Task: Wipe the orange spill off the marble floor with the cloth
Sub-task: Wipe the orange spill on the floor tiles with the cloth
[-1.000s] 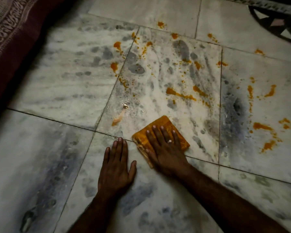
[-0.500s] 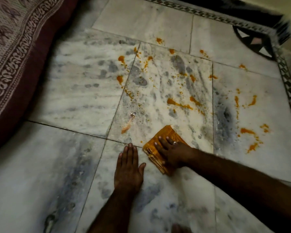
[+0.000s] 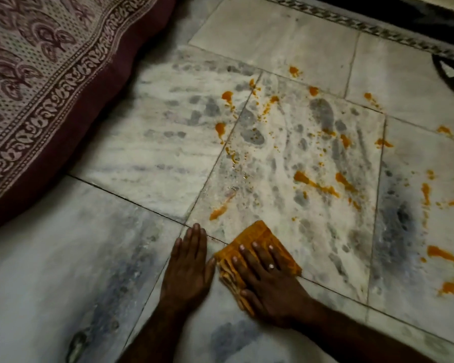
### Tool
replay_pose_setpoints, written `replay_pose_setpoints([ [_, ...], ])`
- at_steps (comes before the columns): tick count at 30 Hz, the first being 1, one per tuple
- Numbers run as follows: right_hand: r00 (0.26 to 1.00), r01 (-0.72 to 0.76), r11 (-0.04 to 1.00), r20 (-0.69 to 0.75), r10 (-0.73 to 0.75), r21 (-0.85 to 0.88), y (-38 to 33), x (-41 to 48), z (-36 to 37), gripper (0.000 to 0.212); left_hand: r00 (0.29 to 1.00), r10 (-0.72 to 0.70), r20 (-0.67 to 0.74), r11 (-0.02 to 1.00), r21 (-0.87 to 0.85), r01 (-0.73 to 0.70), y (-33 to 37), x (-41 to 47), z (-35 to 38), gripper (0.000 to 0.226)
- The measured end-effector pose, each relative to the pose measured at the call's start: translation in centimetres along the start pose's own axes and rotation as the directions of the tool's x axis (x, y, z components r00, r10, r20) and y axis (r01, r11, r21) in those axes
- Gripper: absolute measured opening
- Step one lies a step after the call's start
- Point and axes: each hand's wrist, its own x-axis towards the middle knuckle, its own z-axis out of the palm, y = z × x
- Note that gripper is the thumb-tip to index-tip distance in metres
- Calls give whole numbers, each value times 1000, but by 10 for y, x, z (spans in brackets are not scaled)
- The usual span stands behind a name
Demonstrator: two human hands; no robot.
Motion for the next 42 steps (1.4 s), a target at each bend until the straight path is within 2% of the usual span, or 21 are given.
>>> replay_pose_setpoints([
  [6, 988, 137, 991, -69, -136, 12, -7, 69, 1, 65, 989, -145, -39, 989, 3, 146, -21, -1, -6, 64],
  [11, 991, 120, 992, -69, -118, 30, 12, 115, -9, 63, 978, -208, -12, 978, -7, 208, -21, 5, -6, 66],
  [14, 996, 32, 999, -84, -29, 33, 30, 143, -15, 64, 976, -216, 5, 976, 0, 216, -12, 9, -7, 68],
  [18, 977, -198, 978, -64, 202, 69, 77, 153, -21, 67, 970, -236, 50, 972, 7, 236, -5, 16, -11, 71],
  [22, 922, -355, 930, -129, 366, 100, 103, 116, -13, 67, 966, -237, 102, 971, 2, 238, -6, 20, -15, 74],
  [26, 895, -398, 907, -159, 417, 136, 82, 65, 4, 69, 955, -269, 123, 961, -30, 275, -2, 27, -17, 74],
  [29, 922, -333, 934, -163, 351, 127, 52, 45, 8, 69, 949, -280, 144, 957, -36, 288, 0, 33, -17, 77],
  [32, 960, -231, 965, -130, 247, 125, 32, 53, 4, 70, 944, -255, 209, 961, -56, 272, -2, 40, -29, 90],
  [35, 994, -46, 991, -89, 57, 126, 27, 82, -5, 68, 926, -260, 273, 960, -33, 279, -6, 49, -45, 100],
  [37, 998, 46, 993, -57, -40, 106, 32, 113, -14, 67, 931, -267, 251, 959, -28, 282, -9, 60, -50, 99],
  [42, 998, 57, 997, -25, -55, 54, 53, 177, -27, 68, 938, -285, 197, 950, -71, 303, -19, 89, -47, 89],
])
